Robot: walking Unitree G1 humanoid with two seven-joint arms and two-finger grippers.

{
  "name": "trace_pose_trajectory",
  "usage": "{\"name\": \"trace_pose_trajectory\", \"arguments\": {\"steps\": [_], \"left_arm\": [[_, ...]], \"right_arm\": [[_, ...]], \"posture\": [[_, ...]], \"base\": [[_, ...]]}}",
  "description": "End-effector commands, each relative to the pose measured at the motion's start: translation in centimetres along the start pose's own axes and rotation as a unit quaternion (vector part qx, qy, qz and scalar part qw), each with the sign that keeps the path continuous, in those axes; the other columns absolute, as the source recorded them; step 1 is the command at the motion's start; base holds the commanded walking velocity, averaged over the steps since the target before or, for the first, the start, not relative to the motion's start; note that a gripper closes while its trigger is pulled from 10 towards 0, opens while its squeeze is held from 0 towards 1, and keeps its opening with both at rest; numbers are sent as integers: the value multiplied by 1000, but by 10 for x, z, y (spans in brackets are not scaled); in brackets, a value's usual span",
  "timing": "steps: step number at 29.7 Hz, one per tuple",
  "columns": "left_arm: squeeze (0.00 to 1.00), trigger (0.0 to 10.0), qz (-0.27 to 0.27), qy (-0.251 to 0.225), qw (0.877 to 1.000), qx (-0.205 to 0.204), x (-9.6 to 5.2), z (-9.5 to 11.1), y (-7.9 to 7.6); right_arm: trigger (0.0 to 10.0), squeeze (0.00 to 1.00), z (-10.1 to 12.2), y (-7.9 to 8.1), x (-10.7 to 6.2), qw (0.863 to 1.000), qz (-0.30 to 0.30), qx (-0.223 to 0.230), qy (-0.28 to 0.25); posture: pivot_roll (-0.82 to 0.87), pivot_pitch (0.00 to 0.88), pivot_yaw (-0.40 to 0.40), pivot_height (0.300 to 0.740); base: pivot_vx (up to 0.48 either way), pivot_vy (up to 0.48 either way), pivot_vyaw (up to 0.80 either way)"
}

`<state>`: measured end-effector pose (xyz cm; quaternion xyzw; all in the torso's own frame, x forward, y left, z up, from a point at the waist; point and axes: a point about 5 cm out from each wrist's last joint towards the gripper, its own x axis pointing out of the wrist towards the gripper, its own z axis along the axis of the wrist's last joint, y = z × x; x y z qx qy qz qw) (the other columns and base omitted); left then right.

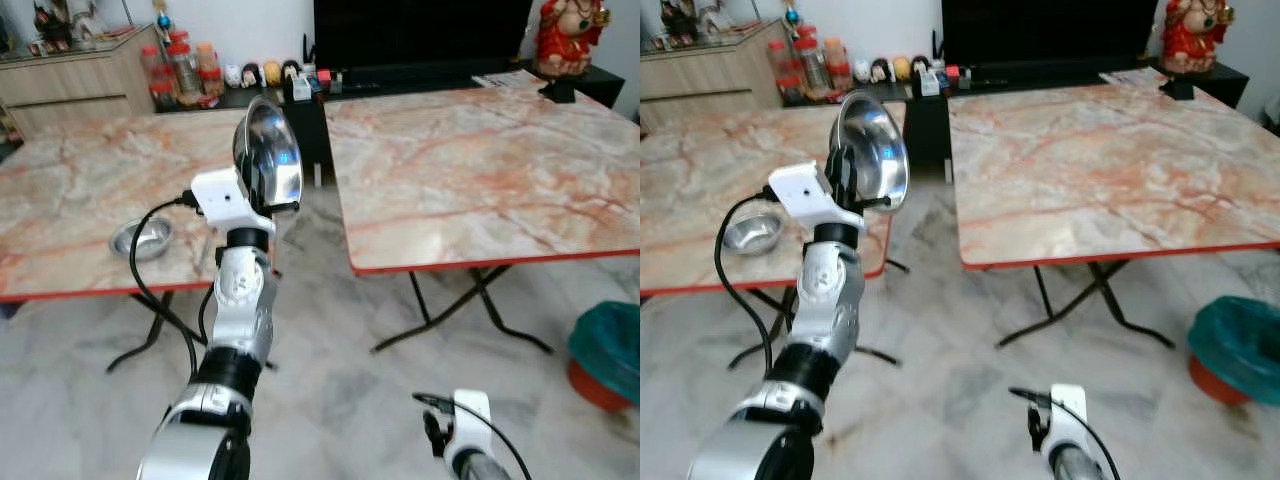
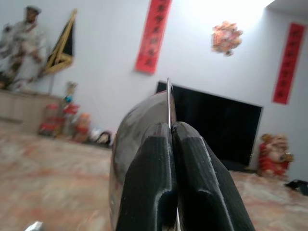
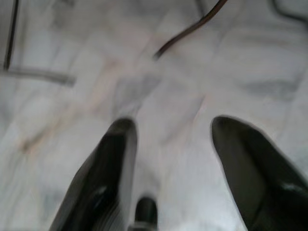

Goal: Setting the table

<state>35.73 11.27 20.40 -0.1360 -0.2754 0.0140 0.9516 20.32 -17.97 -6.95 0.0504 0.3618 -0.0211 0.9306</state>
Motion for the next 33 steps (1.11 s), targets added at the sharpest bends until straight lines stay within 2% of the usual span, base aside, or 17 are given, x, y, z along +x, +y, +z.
{"name": "trace_pose_trajectory", "arguments": {"steps": [1,19,27,28,31,32,33], "left_arm": [[0,10000,-8,-15,1000,4,4,7,-2],[0,10000,6,3,1000,18,-14,1,15],[0,10000,30,52,997,45,-45,-15,40],[0,10000,33,65,996,55,-53,-19,46],[0,10000,36,83,994,63,-61,-24,52],[0,10000,38,114,990,71,-73,-34,58],[0,10000,38,130,988,74,-78,-39,61]], "right_arm": [[10000,0,3,2,1,1000,3,-6,-7],[10000,0,1,5,1,1000,12,-16,-2],[10000,0,2,5,1,1000,12,-13,-2],[10000,0,2,5,1,1000,13,-13,-2],[10000,0,2,5,1,1000,13,-13,-2],[10000,0,2,5,1,1000,13,-12,-2],[10000,0,2,5,1,1000,13,-12,-2]], "posture": [[-32,0,41,740],[-18,0,39,740],[-12,0,37,740],[-11,0,36,740],[-8,0,37,740],[-7,0,38,740],[-7,0,38,740]], "base": [[0,-349,0],[0,-301,0],[0,0,0],[0,0,0],[0,0,0],[0,0,0],[0,0,0]]}}
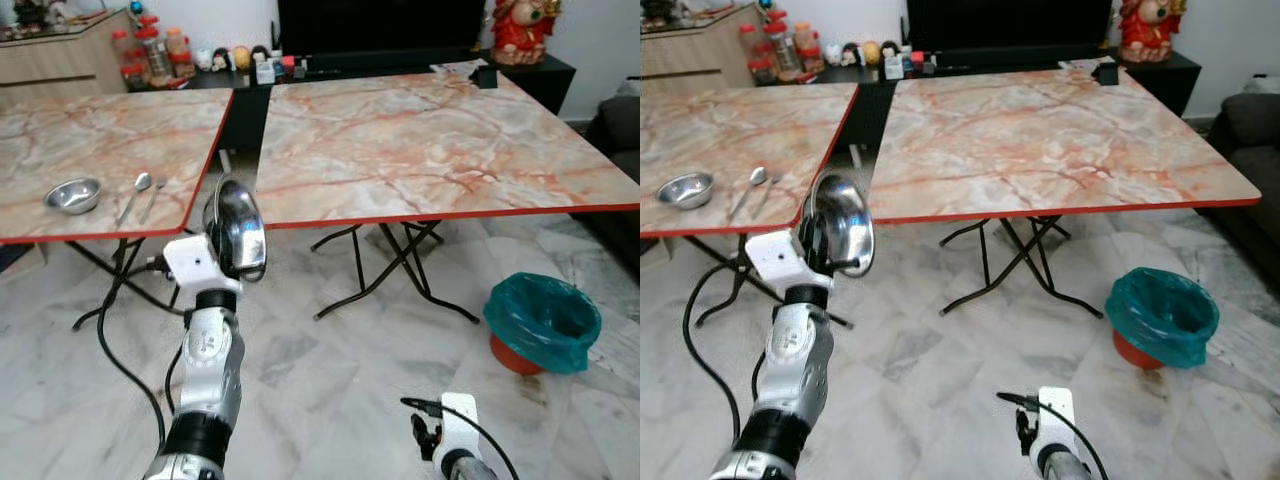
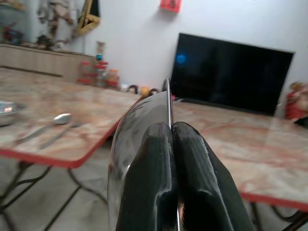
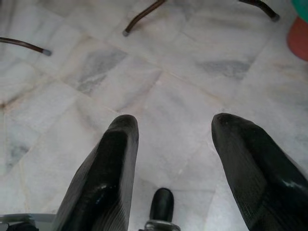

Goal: Setting the table

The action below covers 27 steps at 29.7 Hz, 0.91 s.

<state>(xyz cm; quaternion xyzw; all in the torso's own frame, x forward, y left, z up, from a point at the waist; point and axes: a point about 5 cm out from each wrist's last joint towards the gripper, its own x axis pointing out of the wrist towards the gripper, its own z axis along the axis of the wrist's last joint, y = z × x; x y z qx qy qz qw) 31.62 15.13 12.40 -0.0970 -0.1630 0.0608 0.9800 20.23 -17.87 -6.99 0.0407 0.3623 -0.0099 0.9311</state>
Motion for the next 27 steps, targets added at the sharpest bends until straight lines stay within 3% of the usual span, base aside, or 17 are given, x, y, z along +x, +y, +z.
{"name": "trace_pose_trajectory", "arguments": {"steps": [1,3,5,11,15,18,19,22,23,24,25,26,27], "left_arm": [[0,10000,-10,30,999,23,-6,-10,6],[0,10000,-10,41,999,27,-9,-15,8],[0,10000,-4,136,990,41,-32,-51,22],[0,10000,-7,240,970,51,-59,-83,35],[0,10000,-7,263,963,55,-65,-90,38],[0,10000,29,349,936,44,-87,-109,58],[0,10000,29,349,936,44,-87,-109,58],[0,10000,36,388,920,47,-99,-117,64],[0,4235,40,402,913,48,-103,-119,67],[0,4235,40,402,913,48,-103,-119,67],[0,3608,41,404,912,46,-104,-120,67],[0,1373,43,407,911,44,-104,-120,67],[0,2863,42,409,911,42,-104,-120,67]], "right_arm": [[10000,0,3,4,2,1000,6,1,-3],[10000,0,3,5,2,1000,6,2,-2],[10000,0,3,6,2,1000,7,3,-2],[10000,0,3,5,2,1000,5,6,-2],[10000,0,3,5,2,1000,4,7,-2],[10000,0,5,6,3,1000,5,8,-4],[10000,0,5,6,3,1000,5,8,-4],[10000,0,5,6,3,1000,6,8,-4],[10000,0,6,6,3,1000,6,8,-4],[10000,0,6,6,3,1000,6,8,-4],[10000,0,6,6,3,1000,6,8,-4],[10000,0,6,6,3,1000,5,8,-4],[10000,0,6,5,3,1000,4,9,-5]], "posture": [[-7,0,38,740],[-6,0,39,740],[-11,0,42,740],[-13,0,45,740],[-13,0,45,740],[-17,0,45,740],[-17,0,45,740],[-21,0,45,740],[-23,0,45,740],[-23,0,45,740],[-25,0,45,740],[-26,0,45,740],[-29,0,45,740]], "base": [[0,0,0],[0,0,0],[0,0,0],[0,0,0],[0,0,0],[0,0,0],[0,0,0],[0,0,0],[0,0,0],[0,0,0],[0,0,0],[0,0,0],[0,0,0]]}}
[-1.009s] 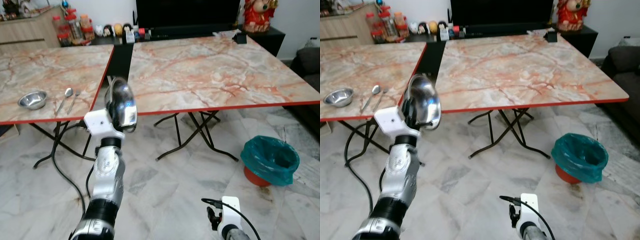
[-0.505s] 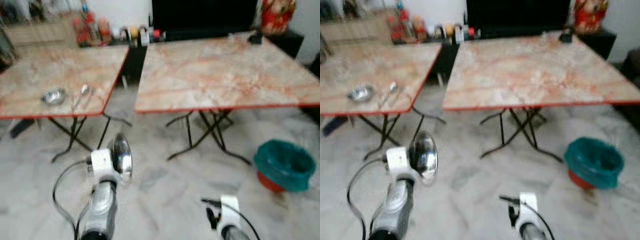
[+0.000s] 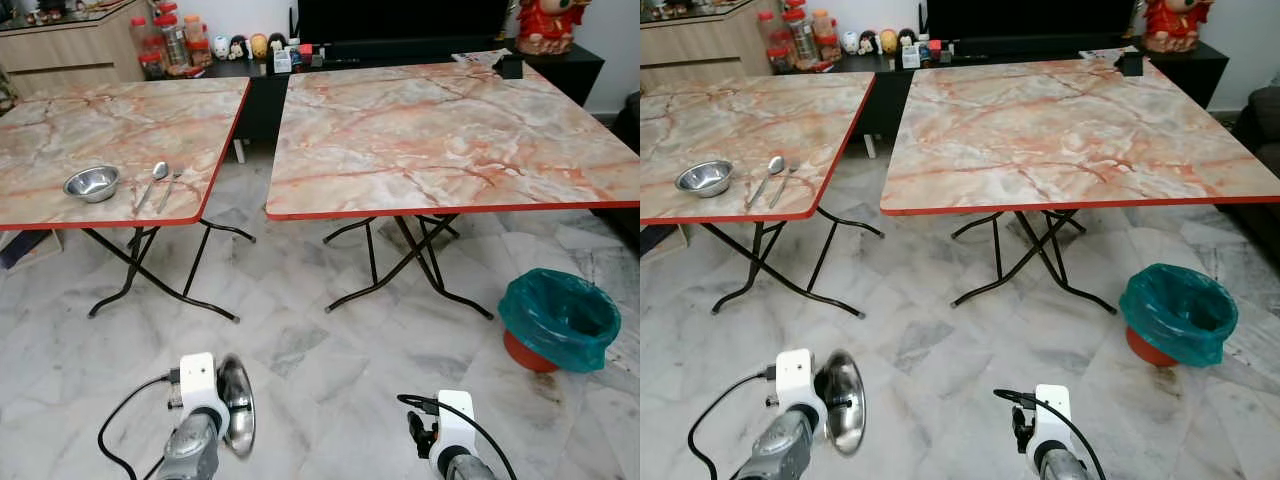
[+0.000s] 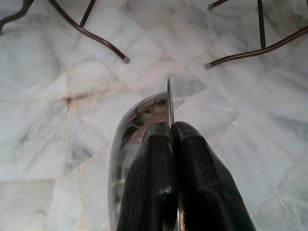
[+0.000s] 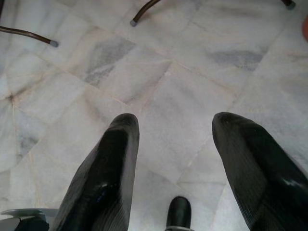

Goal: Setting the table

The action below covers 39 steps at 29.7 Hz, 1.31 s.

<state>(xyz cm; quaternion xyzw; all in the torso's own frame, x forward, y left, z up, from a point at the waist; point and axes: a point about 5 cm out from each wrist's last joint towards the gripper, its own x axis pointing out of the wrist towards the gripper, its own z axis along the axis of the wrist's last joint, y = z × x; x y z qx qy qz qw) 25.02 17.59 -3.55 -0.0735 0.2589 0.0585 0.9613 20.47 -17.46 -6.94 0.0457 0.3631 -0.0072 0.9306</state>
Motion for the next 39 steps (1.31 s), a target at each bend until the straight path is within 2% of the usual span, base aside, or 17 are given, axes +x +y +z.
{"name": "trace_pose_trajectory", "arguments": {"steps": [1,2,6,7,8,9,10,11,12,21,25,29,34,39], "left_arm": [[0,4196,4,1,1000,-6,2,4,3],[0,10000,4,2,1000,-8,2,4,2],[0,9843,5,2,1000,-17,3,3,1],[0,471,2,2,1000,-22,3,4,-1],[0,0,0,2,1000,-22,3,4,-2],[0,0,-1,2,1000,-22,3,4,-2],[0,980,-6,3,1000,-14,3,4,-4],[0,6667,-6,3,1000,-12,3,4,-5],[0,10000,-7,5,1000,-12,4,4,-5],[0,10000,4,6,1000,-26,4,5,-2],[0,10000,11,15,1000,-24,3,1,1],[0,10000,14,28,999,-20,1,-4,2],[0,10000,16,31,999,-15,1,-6,2],[0,10000,16,33,999,-16,1,-6,1]], "right_arm": [[10000,0,4,1,1,1000,-1,5,-6],[10000,0,4,0,1,1000,-1,5,-6],[10000,0,4,0,1,1000,-2,6,-6],[10000,0,4,0,1,1000,-2,6,-7],[10000,0,4,0,1,1000,-2,6,-7],[10000,0,4,0,1,1000,-2,6,-7],[10000,0,4,0,1,1000,-1,6,-7],[10000,0,4,0,1,1000,-1,6,-7],[10000,0,4,0,1,1000,-1,6,-7],[10000,0,1,2,1,1000,2,14,-2],[10000,0,0,2,0,1000,2,14,0],[10000,0,0,1,0,1000,1,-7,-4],[10000,0,-2,-2,-1,1000,-5,21,3],[10000,0,-2,-3,-1,1000,-5,7,2]], "posture": [[-29,0,45,740],[-29,0,45,740],[-32,0,44,740],[-32,0,44,740],[-32,0,44,740],[-30,0,44,740],[-30,0,44,740],[-28,0,44,740],[-28,0,44,740],[-30,0,50,740],[-34,0,50,740],[-42,0,53,740],[-49,0,53,740],[-52,0,52,740]], "base": [[0,0,0],[0,0,0],[0,0,0],[0,0,0],[0,0,0],[0,0,0],[0,0,0],[0,0,0],[0,0,0],[0,0,0],[249,0,0],[279,0,433],[339,0,308],[346,0,0]]}}
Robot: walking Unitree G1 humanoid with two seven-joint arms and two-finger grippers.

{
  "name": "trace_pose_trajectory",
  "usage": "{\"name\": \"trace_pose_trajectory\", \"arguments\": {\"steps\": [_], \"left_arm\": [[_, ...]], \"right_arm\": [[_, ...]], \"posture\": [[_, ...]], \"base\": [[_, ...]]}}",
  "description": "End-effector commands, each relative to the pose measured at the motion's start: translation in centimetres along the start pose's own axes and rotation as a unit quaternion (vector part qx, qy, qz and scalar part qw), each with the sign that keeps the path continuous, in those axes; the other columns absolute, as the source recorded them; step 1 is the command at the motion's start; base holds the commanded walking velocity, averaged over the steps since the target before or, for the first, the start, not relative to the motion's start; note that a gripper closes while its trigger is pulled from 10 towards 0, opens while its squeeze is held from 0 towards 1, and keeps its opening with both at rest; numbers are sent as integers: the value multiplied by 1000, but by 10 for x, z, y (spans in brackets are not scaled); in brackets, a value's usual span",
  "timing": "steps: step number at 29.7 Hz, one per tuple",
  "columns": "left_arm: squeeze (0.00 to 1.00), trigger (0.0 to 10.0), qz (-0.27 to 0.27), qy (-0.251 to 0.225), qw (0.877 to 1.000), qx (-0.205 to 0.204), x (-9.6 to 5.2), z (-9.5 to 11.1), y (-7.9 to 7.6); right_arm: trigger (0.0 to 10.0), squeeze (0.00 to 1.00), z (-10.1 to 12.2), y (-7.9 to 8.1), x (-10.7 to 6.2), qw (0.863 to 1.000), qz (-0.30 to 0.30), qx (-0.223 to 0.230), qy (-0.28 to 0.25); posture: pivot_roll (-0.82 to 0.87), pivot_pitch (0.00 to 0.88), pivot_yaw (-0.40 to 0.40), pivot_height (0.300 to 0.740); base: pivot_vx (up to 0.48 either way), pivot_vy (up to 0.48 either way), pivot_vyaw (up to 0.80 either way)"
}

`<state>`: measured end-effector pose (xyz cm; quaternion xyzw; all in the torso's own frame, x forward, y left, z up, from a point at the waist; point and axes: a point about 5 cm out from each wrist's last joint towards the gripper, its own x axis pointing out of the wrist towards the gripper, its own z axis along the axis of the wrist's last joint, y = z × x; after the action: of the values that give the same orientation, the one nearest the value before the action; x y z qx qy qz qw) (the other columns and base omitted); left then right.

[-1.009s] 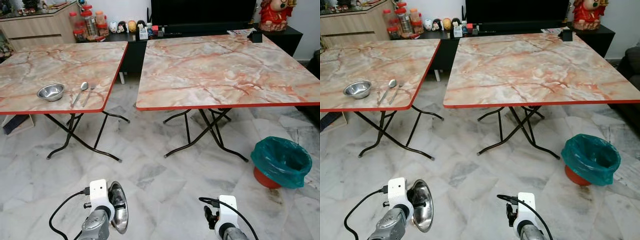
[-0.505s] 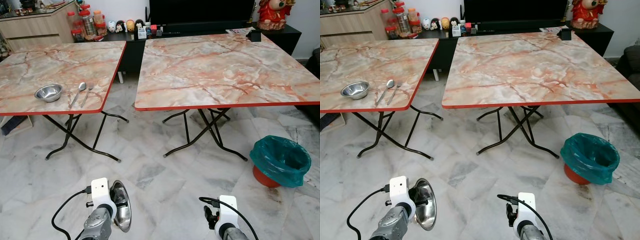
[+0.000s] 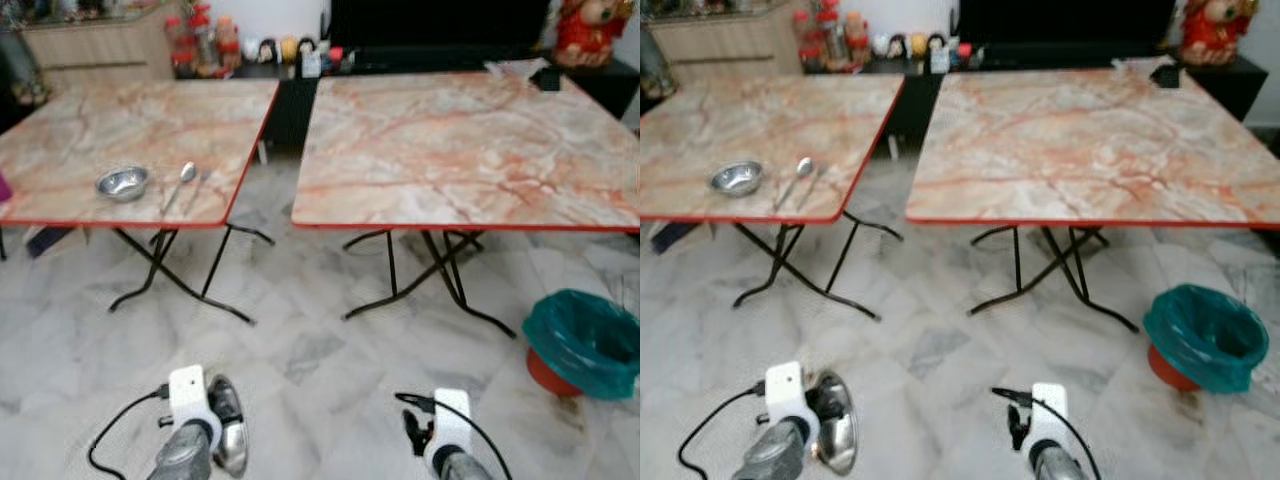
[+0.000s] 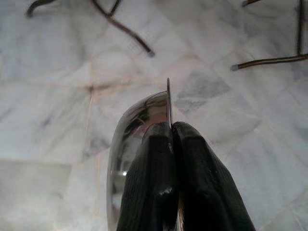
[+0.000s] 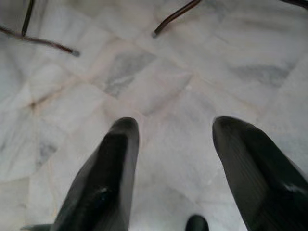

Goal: Setting the table

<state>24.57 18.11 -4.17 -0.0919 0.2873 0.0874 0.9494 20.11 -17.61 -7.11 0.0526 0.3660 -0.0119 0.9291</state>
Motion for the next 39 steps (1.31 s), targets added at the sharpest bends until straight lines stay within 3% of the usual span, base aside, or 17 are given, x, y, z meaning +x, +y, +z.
{"name": "trace_pose_trajectory", "arguments": {"steps": [1,23,37,39], "left_arm": [[0,10000,-11,4,1000,9,1,0,-6],[0,10000,-23,14,999,29,0,-4,-15],[0,10000,-30,10,999,32,2,0,-18],[0,10000,-28,4,997,69,2,2,-17]], "right_arm": [[10000,0,2,-2,0,1000,-1,-9,-5],[10000,0,4,-4,1,1000,-9,-1,-3],[10000,0,5,-3,1,1000,-14,9,-6],[10000,0,5,-3,1,1000,-15,4,-6]], "posture": [[-54,0,50,740],[-69,0,49,740],[-69,0,57,740],[-71,3,58,740]], "base": [[345,0,613],[331,0,58],[0,0,0],[0,0,0]]}}
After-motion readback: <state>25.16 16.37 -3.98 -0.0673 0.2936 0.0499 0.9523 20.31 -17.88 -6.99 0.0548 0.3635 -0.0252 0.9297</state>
